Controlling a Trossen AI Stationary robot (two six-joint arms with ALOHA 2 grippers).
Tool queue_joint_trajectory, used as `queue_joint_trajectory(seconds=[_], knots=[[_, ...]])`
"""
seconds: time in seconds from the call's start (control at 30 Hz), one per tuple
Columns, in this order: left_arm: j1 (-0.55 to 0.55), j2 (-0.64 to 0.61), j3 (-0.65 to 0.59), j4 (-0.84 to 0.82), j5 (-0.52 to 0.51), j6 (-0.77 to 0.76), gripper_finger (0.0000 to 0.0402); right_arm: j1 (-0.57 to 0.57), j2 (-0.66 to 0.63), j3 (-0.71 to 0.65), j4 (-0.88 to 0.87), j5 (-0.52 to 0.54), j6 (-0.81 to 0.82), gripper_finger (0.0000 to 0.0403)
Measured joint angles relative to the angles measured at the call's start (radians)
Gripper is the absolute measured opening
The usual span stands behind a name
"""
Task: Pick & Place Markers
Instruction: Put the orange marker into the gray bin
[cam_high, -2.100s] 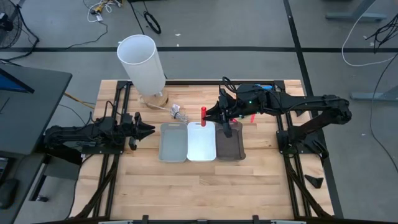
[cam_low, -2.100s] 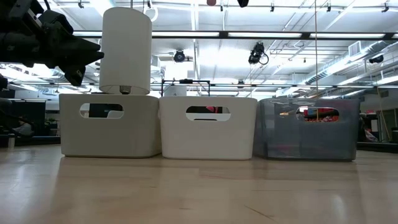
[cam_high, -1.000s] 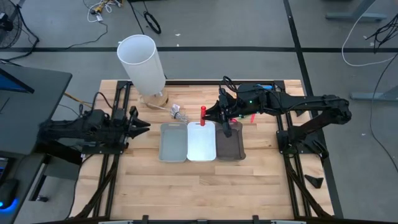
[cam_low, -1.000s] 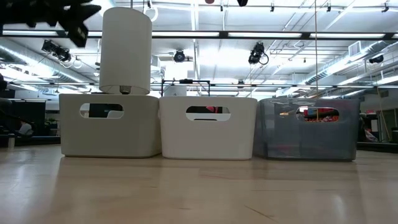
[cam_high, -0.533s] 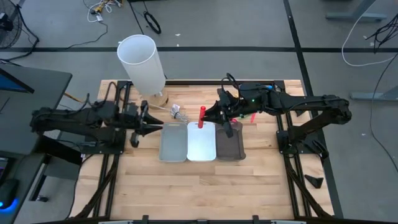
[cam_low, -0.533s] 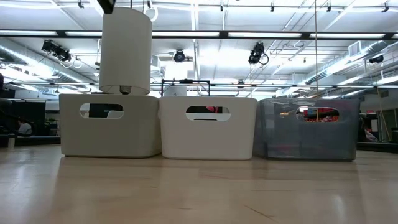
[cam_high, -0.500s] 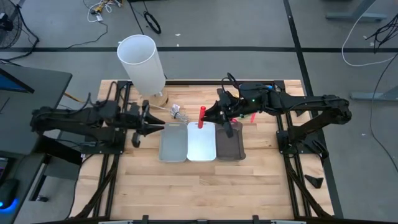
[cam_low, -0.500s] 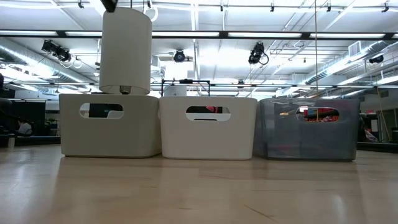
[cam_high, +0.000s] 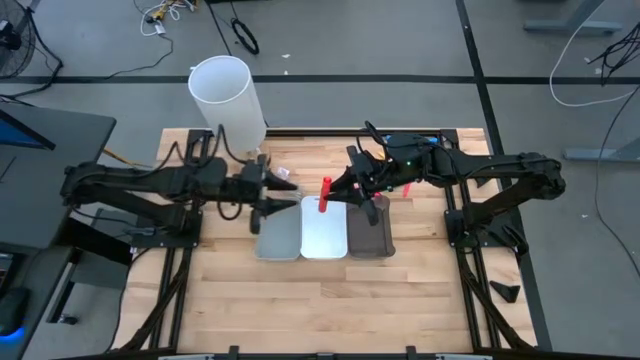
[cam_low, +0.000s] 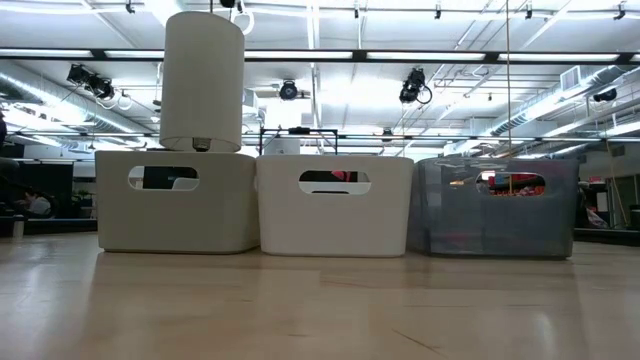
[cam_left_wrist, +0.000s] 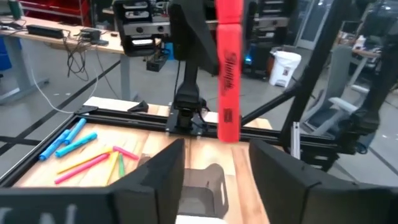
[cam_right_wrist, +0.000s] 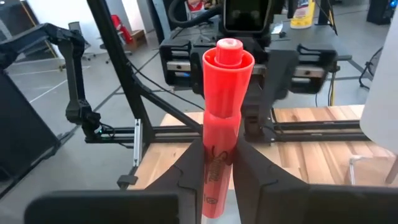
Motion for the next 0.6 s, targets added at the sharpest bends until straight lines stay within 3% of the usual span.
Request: queue_joint_trajectory(seconds=[0.2,0.6], knots=[[0.0,0.106,0.086,0.004,0.001,-0.003,0.0222,0.0,0.0,0.0,0.002,0.0,-0.031,0.0056],[-0.001,0.21,0.154,0.043,0.071,-0.051,0.0225,-0.001,0.0,0.0,0.01,0.0,-0.054,0.0056]])
